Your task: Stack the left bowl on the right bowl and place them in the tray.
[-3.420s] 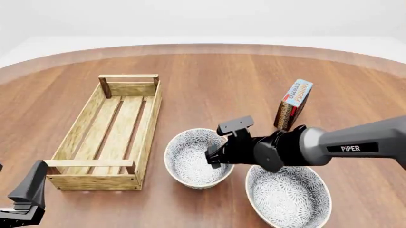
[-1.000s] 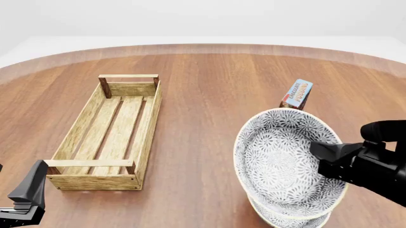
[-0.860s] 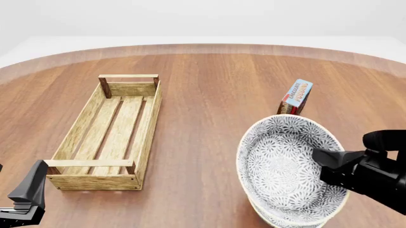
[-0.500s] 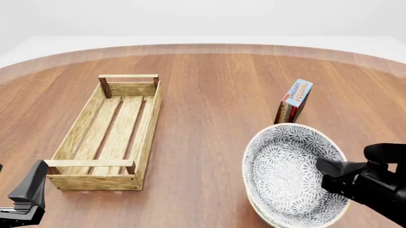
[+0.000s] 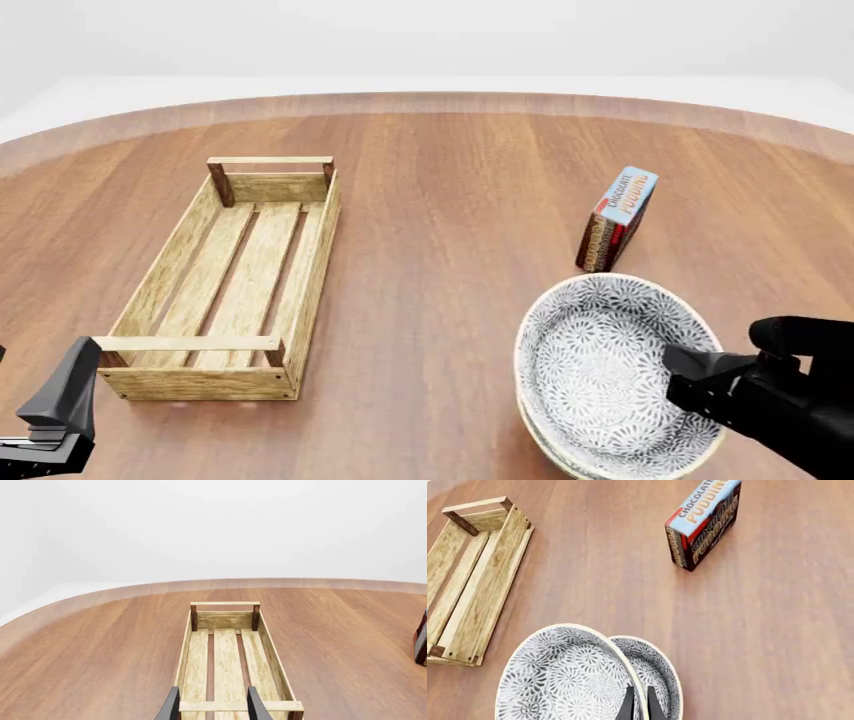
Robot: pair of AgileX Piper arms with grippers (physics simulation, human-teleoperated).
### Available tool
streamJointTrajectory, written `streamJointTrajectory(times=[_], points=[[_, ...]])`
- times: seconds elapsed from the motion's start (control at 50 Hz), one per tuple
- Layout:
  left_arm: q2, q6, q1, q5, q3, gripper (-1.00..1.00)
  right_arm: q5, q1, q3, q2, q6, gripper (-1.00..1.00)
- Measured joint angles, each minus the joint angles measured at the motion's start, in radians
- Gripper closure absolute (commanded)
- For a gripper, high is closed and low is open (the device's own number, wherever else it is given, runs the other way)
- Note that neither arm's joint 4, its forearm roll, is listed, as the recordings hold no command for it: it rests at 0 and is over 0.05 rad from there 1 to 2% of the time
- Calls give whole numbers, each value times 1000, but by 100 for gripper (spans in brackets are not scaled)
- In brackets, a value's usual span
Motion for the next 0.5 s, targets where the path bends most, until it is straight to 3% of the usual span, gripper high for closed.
streamJointTrajectory(times=[0.5], points=[[0,0,0,0,0,-100,-160,-26,55,139,1,100]])
